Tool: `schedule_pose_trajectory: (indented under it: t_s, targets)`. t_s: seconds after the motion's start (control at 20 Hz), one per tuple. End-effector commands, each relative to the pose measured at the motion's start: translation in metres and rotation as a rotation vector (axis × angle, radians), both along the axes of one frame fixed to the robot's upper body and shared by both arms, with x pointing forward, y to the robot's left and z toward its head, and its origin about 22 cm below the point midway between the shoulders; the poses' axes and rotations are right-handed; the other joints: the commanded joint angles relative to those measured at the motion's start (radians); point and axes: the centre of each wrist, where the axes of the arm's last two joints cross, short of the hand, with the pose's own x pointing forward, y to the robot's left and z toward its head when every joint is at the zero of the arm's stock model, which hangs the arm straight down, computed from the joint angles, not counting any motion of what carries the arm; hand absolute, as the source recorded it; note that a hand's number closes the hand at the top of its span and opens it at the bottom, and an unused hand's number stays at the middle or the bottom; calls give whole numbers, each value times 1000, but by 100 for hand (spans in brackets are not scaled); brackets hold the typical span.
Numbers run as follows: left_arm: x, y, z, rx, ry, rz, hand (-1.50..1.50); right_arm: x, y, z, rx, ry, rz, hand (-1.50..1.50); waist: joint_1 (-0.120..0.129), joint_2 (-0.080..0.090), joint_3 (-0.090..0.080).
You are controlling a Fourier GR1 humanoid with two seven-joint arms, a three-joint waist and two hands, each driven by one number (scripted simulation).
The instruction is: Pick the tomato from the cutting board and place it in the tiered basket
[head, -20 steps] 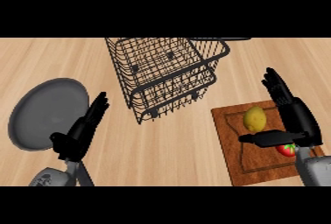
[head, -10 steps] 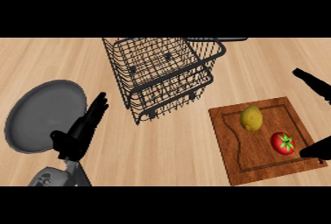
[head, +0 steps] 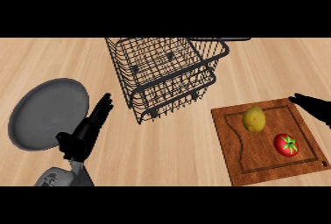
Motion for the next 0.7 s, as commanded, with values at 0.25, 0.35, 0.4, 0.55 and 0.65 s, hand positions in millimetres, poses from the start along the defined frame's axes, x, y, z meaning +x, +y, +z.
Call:
schedule_pose_trajectory:
  t_s: [0.25, 0.35, 0.4, 0.55, 0.65]
  targets:
    - [5, 0, -4, 7, 6, -2, 0, -21, 21, -27, -22, -79, -121, -150, 9, 4, 3]
    - [-9, 5, -6, 7, -1, -16, 0, -15, 25, -34, -92, -80, -146, -150, 20, 5, 3]
    - [4, 2, -8, -4, -3, -9, 0, -11, 13, -29, -135, -56, -149, -150, 14, 6, 3]
    - [13, 4, 11, -6, -25, -26, 0, -11, 12, -50, -184, -10, -206, -150, 13, 5, 3]
    - [13, 3, -2, -5, -2, -12, 0, -7, 23, -71, -170, 5, -212, -150, 15, 7, 3]
